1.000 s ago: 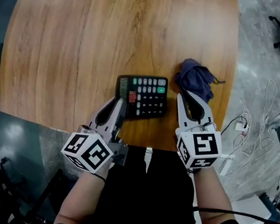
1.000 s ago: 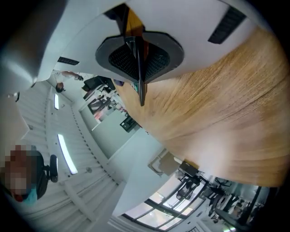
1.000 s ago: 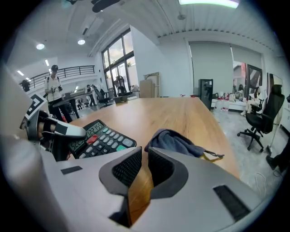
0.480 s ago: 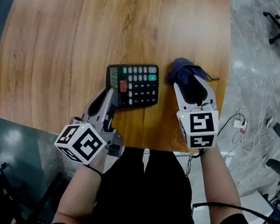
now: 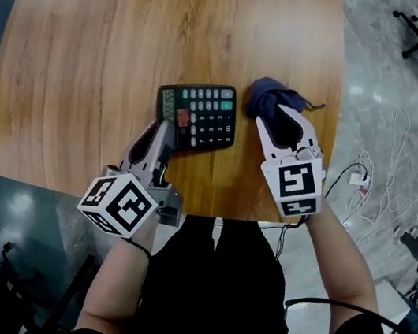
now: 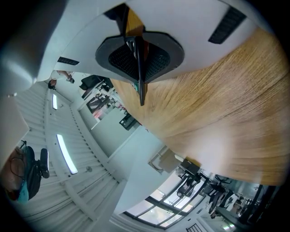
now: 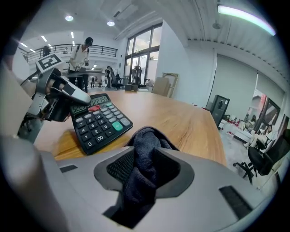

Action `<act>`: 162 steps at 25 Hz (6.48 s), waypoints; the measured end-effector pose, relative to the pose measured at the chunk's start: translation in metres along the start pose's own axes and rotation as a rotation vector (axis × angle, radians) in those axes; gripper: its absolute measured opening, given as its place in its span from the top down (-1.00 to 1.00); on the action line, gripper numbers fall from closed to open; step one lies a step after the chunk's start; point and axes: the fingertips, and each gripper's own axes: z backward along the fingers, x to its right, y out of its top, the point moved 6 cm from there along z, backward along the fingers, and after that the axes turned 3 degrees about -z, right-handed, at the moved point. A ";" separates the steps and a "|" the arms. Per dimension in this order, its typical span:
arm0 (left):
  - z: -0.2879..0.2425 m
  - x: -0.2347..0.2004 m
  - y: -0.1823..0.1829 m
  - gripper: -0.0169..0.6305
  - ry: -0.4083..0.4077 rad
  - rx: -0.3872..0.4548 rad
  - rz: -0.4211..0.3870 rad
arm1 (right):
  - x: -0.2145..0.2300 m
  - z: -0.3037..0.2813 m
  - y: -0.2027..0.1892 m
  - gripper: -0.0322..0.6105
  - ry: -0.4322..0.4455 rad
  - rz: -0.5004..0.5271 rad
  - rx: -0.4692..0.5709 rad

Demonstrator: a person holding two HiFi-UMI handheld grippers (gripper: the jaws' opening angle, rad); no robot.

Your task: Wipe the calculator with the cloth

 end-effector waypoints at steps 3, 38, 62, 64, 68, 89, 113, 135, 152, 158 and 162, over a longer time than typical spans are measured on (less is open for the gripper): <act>-0.008 0.002 0.000 0.81 0.002 0.004 0.001 | 0.009 0.001 -0.001 0.59 0.000 -0.050 0.025; -0.018 0.018 0.008 0.81 -0.023 0.056 0.075 | -0.103 0.034 0.063 0.65 0.373 -0.449 0.275; 0.005 0.034 0.002 0.80 -0.071 0.064 0.062 | 0.033 0.036 0.046 0.65 -0.014 -0.494 0.317; 0.004 0.038 0.000 0.80 -0.082 0.057 0.064 | 0.015 0.030 0.049 0.65 0.032 -0.485 0.301; 0.004 0.036 -0.005 0.80 -0.068 0.050 0.077 | -0.014 0.027 0.052 0.66 0.091 -0.487 0.290; 0.000 0.027 -0.010 0.80 -0.013 0.074 0.126 | -0.103 0.071 0.080 0.68 0.512 -0.548 0.324; -0.005 0.045 -0.012 0.80 -0.054 0.053 0.071 | 0.030 0.050 0.037 0.68 0.056 -0.507 0.295; -0.007 0.068 0.031 0.80 -0.014 0.146 0.143 | -0.088 0.091 0.081 0.68 0.428 -0.394 0.220; 0.038 0.144 0.078 0.80 -0.123 0.147 0.336 | -0.078 0.081 0.075 0.68 0.375 -0.221 0.336; 0.035 0.154 0.067 0.80 -0.115 0.110 0.343 | -0.063 0.086 0.097 0.68 0.398 -0.299 0.482; 0.037 0.149 0.070 0.80 -0.101 0.116 0.324 | -0.050 0.091 0.102 0.68 0.359 -0.319 0.494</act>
